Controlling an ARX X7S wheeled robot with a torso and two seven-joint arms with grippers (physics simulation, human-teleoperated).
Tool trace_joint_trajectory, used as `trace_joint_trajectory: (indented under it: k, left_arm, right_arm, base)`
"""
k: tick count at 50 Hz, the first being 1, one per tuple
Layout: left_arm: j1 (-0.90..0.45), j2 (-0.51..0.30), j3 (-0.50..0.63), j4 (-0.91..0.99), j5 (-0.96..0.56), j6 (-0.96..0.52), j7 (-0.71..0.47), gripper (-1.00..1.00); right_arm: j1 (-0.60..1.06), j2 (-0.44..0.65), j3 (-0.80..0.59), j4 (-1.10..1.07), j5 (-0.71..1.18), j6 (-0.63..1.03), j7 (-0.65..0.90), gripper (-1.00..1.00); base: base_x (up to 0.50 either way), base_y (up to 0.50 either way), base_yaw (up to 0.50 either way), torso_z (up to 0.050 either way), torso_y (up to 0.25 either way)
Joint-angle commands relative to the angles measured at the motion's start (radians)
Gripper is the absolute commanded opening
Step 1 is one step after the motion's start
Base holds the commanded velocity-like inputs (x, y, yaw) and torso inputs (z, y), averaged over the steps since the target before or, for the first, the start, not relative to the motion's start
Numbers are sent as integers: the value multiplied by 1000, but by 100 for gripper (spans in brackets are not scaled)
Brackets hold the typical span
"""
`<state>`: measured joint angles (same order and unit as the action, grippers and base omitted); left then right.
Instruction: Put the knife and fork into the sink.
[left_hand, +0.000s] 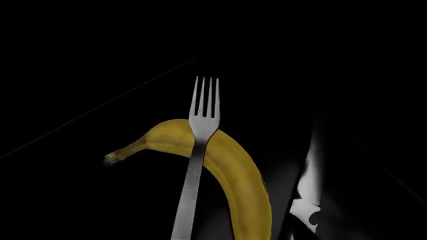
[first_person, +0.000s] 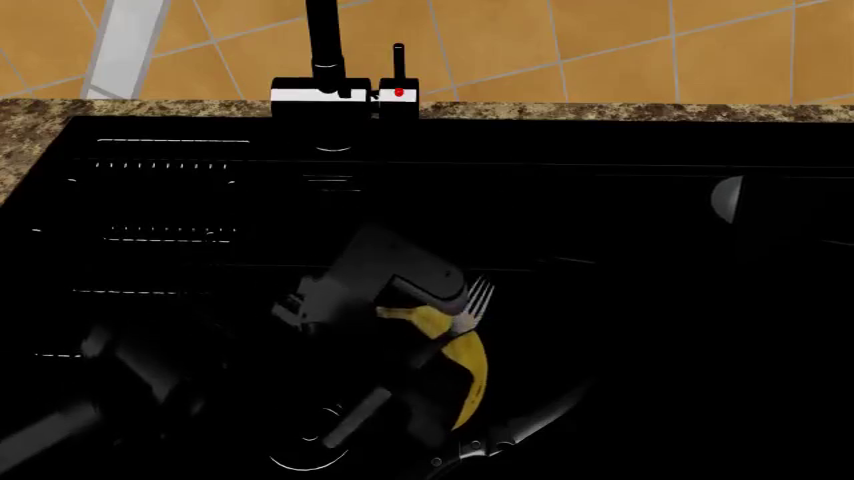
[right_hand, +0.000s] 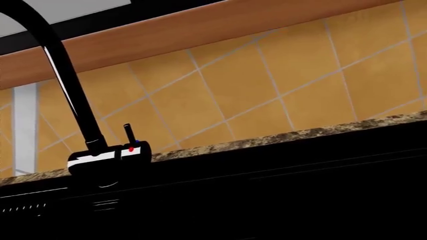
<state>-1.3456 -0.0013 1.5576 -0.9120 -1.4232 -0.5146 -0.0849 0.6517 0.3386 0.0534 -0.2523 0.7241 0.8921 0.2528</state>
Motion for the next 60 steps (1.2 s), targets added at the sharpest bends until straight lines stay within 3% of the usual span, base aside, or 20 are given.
trace_joint_trajectory:
  k: [1,7,13,27,36,44,60]
  left_arm:
    - [-40,1,-4,15,-2,7,0,100]
    - [-108,-25,-25,109,-9,18,-51,100]
    - [-197,-161,-76,432,-47,-7,-220,100]
    - [-301,-386,-157,906,-121,-49,-457,100]
    - [-285,-558,-189,1138,-135,-29,-554,100]
    - [-248,-760,-216,1377,-150,1,-673,100]
    - [-154,-1136,-323,1728,-168,197,-839,100]
  right_arm:
    - [0,1,-4,4,2,-6,-1,100]
    - [1,2,-4,4,6,-7,1,100]
    - [1,3,-3,-2,12,-8,2,100]
    - [-5,13,10,-24,31,1,10,100]
    - [-9,24,17,-44,44,10,18,100]
    - [-10,31,21,-54,50,15,23,100]
    - [-5,36,17,-68,62,24,34,100]
  base:
    - [0,0,0,0,0]
    - [0,0,0,0,0]
    - [0,0,0,0,2]
    - [0,0,0,0,0]
    - [0,0,0,0,0]
    - [0,0,0,0,0]
    - [0,0,0,0,0]
